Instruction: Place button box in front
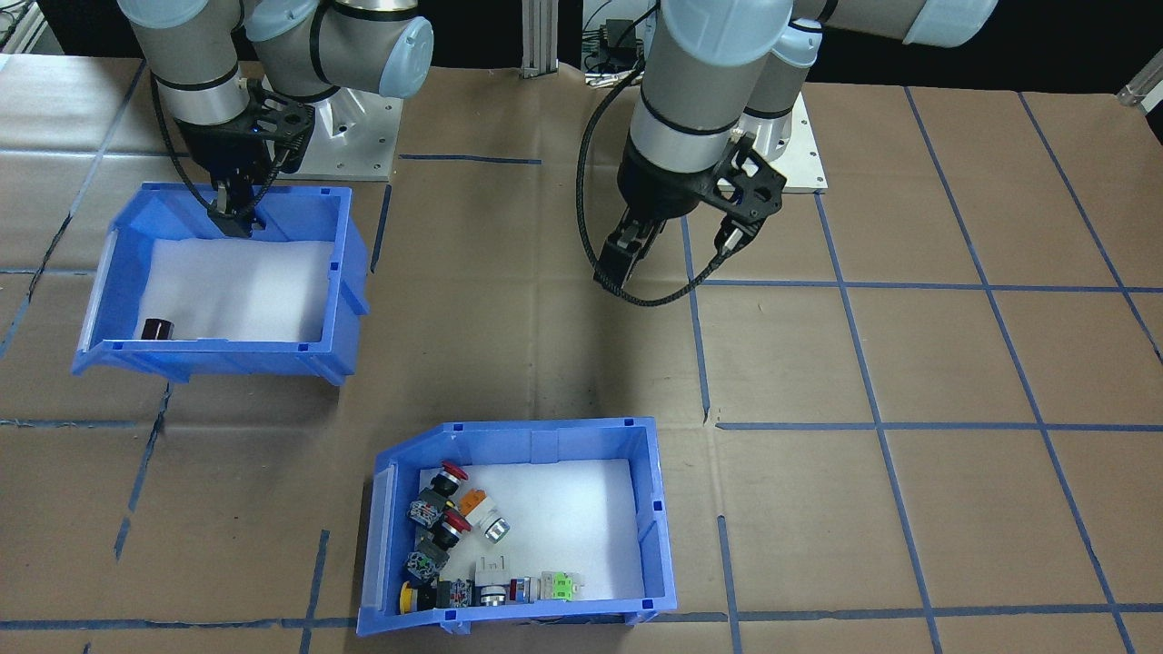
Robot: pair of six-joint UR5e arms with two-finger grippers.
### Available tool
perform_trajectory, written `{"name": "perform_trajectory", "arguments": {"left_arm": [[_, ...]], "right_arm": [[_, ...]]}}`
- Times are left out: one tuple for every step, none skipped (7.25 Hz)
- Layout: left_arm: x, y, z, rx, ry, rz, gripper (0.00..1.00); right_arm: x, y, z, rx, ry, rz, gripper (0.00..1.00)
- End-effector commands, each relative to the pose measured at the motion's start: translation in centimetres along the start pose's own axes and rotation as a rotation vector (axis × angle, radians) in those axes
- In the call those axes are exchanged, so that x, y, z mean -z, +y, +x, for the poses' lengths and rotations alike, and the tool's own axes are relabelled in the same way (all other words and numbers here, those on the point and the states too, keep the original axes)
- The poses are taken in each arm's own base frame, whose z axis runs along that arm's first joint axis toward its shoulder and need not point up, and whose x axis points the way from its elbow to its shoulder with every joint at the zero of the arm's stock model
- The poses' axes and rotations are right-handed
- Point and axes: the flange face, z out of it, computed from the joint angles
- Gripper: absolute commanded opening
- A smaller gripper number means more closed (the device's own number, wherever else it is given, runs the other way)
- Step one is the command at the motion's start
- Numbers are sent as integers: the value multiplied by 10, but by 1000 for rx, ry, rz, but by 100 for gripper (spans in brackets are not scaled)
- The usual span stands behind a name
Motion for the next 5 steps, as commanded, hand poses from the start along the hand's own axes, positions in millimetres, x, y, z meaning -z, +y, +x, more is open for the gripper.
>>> {"name": "perform_trajectory", "arguments": {"left_arm": [[44,1,-55,-374,-58,78,99],[47,4,-69,-536,-79,106,99],[50,12,-92,-680,-78,113,99],[43,10,-119,-798,-94,116,99],[45,-2,-143,-875,-87,120,99]], "right_arm": [[-1,-32,-10,-40,-20,48,7],[3,-60,-19,-19,-12,52,7],[5,-84,-29,-7,-4,58,7],[8,-112,-43,23,-2,65,7],[14,-138,-58,19,16,76,7]]}}
